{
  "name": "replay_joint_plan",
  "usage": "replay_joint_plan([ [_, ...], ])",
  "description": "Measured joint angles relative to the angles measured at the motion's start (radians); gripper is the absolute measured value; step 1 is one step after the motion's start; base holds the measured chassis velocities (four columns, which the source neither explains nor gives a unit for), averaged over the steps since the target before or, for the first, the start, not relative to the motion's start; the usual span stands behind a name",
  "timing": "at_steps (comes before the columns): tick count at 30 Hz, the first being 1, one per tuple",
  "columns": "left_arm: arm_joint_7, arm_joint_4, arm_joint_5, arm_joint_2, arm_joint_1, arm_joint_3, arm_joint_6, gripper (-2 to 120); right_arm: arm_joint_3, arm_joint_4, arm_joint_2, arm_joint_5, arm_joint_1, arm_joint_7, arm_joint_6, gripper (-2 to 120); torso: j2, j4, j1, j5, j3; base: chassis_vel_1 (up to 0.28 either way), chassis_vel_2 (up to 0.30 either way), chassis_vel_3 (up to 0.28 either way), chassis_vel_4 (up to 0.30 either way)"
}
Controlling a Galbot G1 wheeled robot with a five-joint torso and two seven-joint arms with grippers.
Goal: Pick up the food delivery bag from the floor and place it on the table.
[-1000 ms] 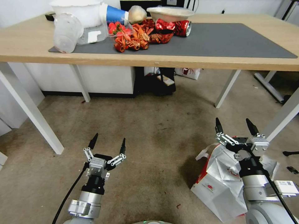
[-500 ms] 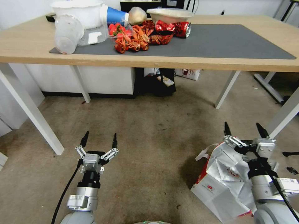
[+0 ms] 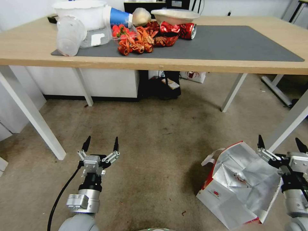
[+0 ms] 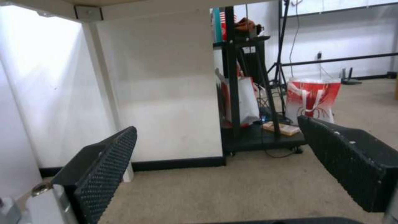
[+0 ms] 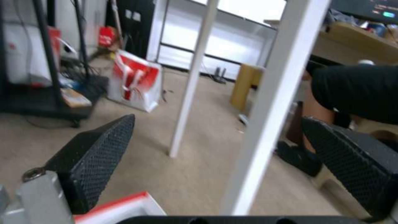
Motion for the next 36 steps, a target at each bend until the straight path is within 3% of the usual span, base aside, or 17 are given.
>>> replay_joint_plan([
  [16, -0.006, 0.067, 0.008, -0.008, -0.027, 0.003, -0.020, 97, 0.095, -0.208, -0.020, -0.004, 0.033, 0.000, 0.041, 100, 0.001, -0.0001, 0.000, -0.0003, 0.000, 0.000, 0.000, 0.000, 0.000],
  [31, -0.007, 0.079, 0.022, -0.002, -0.031, 0.007, -0.029, 97, 0.085, -0.357, -0.028, -0.006, 0.088, 0.015, 0.044, 100, 0.001, -0.0001, 0.000, -0.0001, 0.000, 0.000, 0.000, 0.000, 0.000],
  [36, -0.007, 0.088, 0.036, -0.004, -0.024, 0.015, -0.038, 97, 0.074, -0.385, -0.036, 0.027, 0.099, 0.013, 0.041, 93, 0.001, 0.0000, 0.000, -0.0003, 0.000, 0.000, 0.000, 0.000, 0.000],
])
